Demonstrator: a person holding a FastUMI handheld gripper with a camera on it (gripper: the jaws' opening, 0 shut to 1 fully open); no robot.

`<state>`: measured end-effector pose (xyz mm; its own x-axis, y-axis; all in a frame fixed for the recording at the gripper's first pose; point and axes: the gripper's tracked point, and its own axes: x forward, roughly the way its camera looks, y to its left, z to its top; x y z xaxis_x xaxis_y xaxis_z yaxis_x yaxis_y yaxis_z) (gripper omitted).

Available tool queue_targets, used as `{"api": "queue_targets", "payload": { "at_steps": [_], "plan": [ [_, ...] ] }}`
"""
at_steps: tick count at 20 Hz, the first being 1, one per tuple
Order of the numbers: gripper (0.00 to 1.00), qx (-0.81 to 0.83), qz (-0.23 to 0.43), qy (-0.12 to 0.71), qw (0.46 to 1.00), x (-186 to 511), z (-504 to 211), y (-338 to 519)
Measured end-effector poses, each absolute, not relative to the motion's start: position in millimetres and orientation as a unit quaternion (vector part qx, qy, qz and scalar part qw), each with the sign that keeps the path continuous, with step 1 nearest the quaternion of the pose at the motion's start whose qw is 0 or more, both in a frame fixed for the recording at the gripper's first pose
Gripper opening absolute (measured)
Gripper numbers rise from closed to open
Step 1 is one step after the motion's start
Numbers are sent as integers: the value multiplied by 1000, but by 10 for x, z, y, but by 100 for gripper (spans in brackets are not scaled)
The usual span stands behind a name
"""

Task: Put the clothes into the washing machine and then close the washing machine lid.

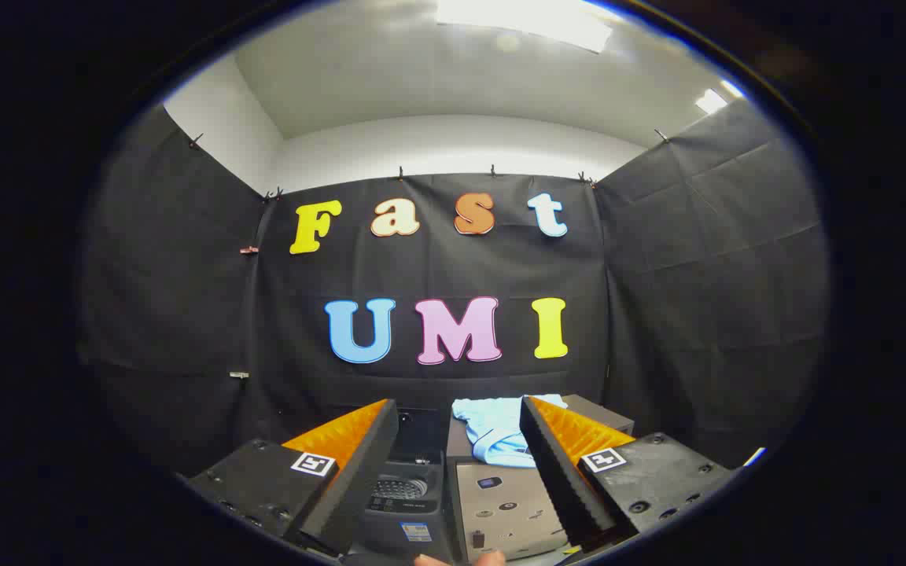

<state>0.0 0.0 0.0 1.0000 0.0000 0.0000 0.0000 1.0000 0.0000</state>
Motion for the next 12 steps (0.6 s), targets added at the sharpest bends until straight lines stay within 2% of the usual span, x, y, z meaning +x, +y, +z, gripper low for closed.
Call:
{"api": "queue_targets", "payload": {
  "at_steps": [12],
  "plan": [
    [98,-2,-17,-2,1000,1,92,-125]
  ]
}}
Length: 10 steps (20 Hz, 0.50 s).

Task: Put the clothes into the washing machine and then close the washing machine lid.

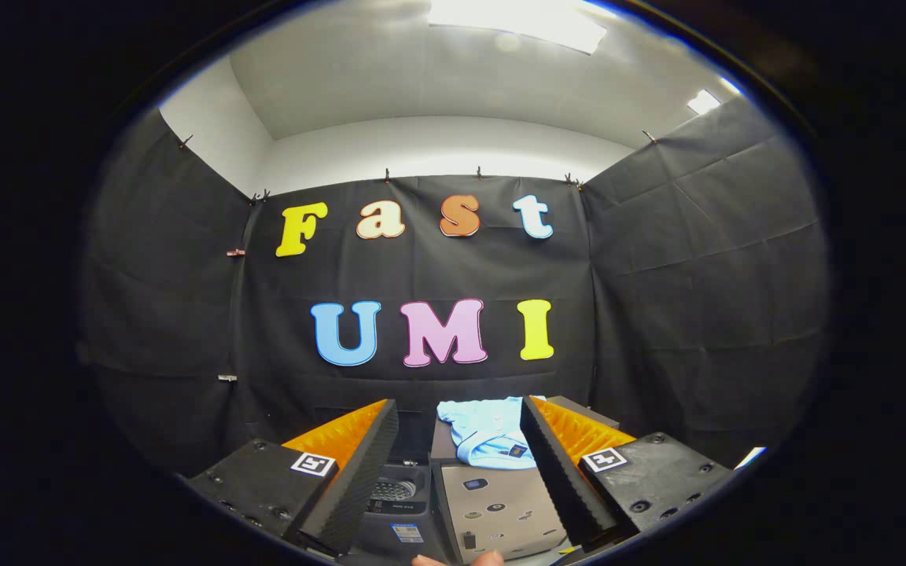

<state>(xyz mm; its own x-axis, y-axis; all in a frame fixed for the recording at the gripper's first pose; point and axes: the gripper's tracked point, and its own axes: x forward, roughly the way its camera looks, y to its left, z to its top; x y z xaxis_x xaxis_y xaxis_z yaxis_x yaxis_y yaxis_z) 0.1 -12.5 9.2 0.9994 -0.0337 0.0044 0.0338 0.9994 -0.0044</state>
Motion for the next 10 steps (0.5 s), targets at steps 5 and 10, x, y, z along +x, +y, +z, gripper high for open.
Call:
{"api": "queue_targets", "payload": {
  "at_steps": [5,10],
  "plan": [
    [98,-9,-18,-3,1000,-23,117,-130],
    [98,-15,-17,1,1000,-37,77,-122]
  ]
}}
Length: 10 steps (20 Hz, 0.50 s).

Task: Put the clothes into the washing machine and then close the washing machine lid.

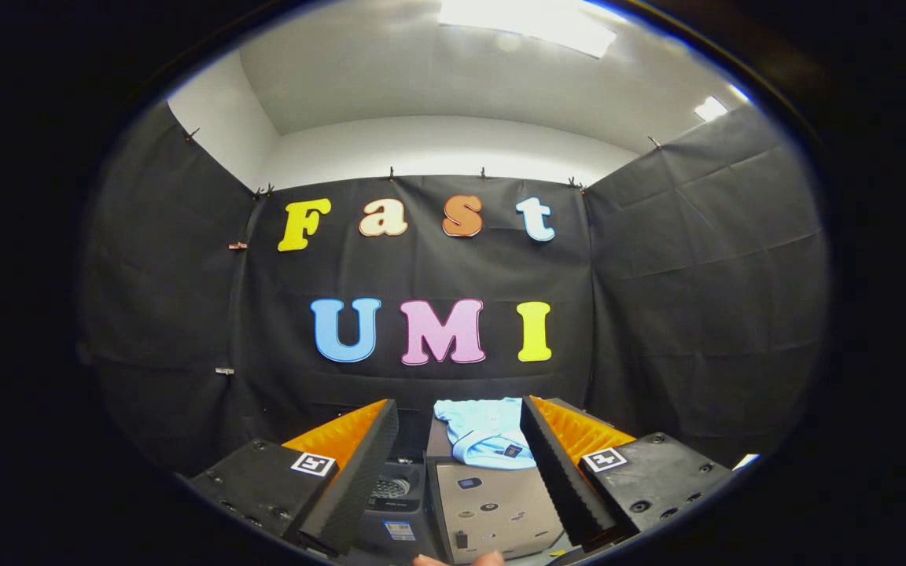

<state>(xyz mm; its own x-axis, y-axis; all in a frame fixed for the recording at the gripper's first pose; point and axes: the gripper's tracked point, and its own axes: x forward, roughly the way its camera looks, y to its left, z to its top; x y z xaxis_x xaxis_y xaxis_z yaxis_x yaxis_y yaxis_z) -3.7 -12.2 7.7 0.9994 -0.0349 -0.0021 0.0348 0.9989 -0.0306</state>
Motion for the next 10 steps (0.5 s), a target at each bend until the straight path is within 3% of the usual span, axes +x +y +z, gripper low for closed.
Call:
{"api": "queue_targets", "payload": {
  "at_steps": [10],
  "plan": [
    [98,-16,-17,16,1000,62,-43,-137]
  ]
}}
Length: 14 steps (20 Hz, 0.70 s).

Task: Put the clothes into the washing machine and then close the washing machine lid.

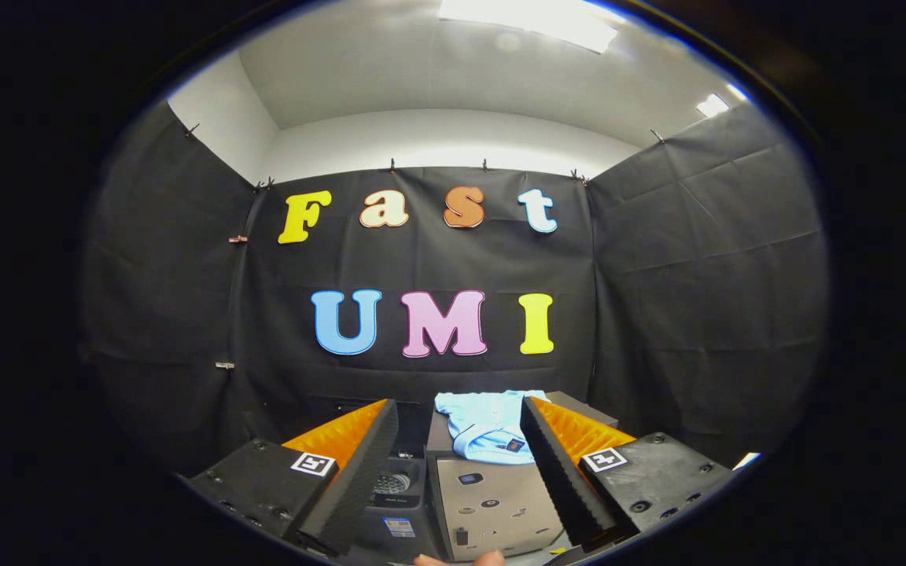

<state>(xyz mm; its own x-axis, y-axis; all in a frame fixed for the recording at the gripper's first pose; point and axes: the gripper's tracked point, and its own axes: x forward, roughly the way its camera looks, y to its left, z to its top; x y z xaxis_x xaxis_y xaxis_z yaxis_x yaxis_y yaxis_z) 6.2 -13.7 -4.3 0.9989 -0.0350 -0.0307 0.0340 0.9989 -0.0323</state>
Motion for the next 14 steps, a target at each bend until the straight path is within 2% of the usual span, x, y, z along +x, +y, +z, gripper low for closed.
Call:
{"api": "queue_targets", "payload": {
  "at_steps": [6,14],
  "plan": [
    [98,-10,-12,34,999,257,-281,-156],
    [98,-10,-6,61,998,922,-554,-405]
  ]
}}
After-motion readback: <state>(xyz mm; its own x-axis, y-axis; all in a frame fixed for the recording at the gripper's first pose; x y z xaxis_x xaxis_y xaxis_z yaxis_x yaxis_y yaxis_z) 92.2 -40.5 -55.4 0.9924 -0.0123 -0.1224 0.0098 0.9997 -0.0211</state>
